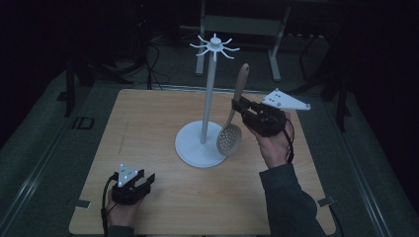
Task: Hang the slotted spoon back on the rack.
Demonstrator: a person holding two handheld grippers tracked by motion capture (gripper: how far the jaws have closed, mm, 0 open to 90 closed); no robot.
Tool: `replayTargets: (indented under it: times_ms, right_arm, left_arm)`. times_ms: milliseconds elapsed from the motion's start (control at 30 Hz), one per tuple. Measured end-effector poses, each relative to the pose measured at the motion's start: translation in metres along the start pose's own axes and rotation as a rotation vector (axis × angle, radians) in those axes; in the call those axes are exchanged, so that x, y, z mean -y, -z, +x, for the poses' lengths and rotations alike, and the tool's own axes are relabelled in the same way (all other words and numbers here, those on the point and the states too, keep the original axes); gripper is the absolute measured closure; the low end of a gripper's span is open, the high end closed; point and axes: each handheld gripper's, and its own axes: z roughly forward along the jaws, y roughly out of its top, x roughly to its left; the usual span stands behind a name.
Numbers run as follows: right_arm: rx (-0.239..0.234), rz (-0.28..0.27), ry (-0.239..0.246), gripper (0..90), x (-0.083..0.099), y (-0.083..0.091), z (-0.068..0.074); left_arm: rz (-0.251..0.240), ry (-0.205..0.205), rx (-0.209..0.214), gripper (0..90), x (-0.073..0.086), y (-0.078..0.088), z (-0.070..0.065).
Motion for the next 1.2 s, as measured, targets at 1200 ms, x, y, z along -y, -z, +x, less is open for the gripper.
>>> replayTargets:
  times_ms: [1200]
  right_arm:
    - [-0.008, 0.035, -0.033, 74.8, -0.011, -0.029, 0.000]
  left_arm:
    - [-0.001, 0.011, 0.001, 52.8, 0.000, 0.000, 0.004]
